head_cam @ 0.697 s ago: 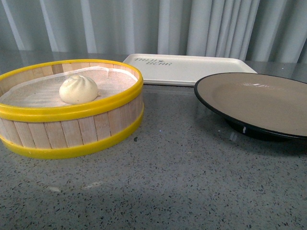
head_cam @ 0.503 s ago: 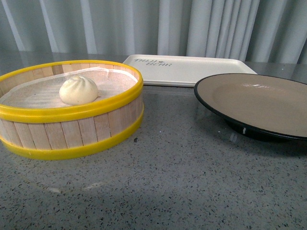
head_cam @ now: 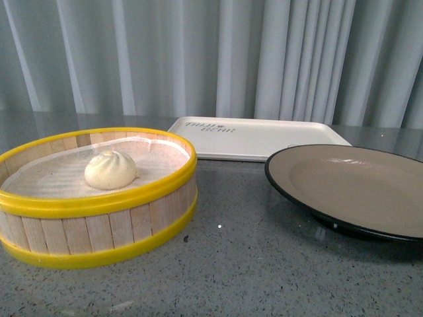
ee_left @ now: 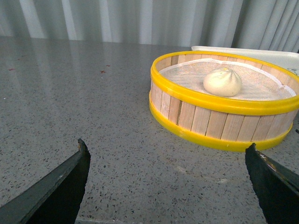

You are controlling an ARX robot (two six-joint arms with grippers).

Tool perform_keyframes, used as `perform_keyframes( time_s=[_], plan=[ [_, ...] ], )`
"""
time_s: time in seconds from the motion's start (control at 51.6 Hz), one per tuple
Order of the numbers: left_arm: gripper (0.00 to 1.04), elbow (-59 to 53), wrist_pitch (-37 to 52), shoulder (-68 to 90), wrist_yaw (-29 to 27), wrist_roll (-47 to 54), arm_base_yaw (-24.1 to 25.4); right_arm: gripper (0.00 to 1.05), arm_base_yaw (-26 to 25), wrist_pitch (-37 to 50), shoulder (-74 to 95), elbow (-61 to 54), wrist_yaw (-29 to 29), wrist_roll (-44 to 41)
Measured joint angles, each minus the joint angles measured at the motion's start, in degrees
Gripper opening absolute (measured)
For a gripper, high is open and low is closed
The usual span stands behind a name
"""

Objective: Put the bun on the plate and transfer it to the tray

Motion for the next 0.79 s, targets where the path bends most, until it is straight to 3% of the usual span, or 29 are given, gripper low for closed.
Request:
perform_keyframes(
  time_s=[0.155, 0.194, 0.232, 0.31, 0.368, 0.465, 0.561, 0.794],
  plan=[
    [0.98, 0.0, 0.0, 0.0, 0.0, 0.0, 0.0, 0.96, 0.0, 0.0, 0.0, 0.0, 0.0, 0.0],
    [0.98, 0.2, -0.6, 0.8, -3.1, -1.0, -1.0, 0.96, 0.0, 0.0, 0.0, 0.0, 0.0, 0.0],
    [0.98, 0.7, -0.5, 3.6, -10.9, -2.7, -3.0, 0.96, 0.0, 0.0, 0.0, 0.0, 0.0, 0.0],
    [0.98, 2.0, 4.4, 10.9, -17.3, -4.7, -3.3, 0.96, 0.0, 0.0, 0.0, 0.0, 0.1, 0.0],
    [0.98, 3.4, 10.1, 17.1, -15.6, -5.1, -2.4, 0.96, 0.0, 0.0, 0.0, 0.0, -0.1, 0.0],
    [0.98, 9.7, 24.2, 31.1, -7.6, -6.4, -1.6, 0.96, 0.0, 0.0, 0.0, 0.0, 0.0, 0.0],
    [0.98, 16.7, 31.2, 41.9, -1.7, -7.5, -4.0, 0.96, 0.0, 0.0, 0.0, 0.0, 0.0, 0.0],
    [0.98, 28.2, 27.4, 56.9, 2.8, -3.3, -10.7, 0.96, 0.0, 0.0, 0.0, 0.0, 0.0, 0.0]
  ],
)
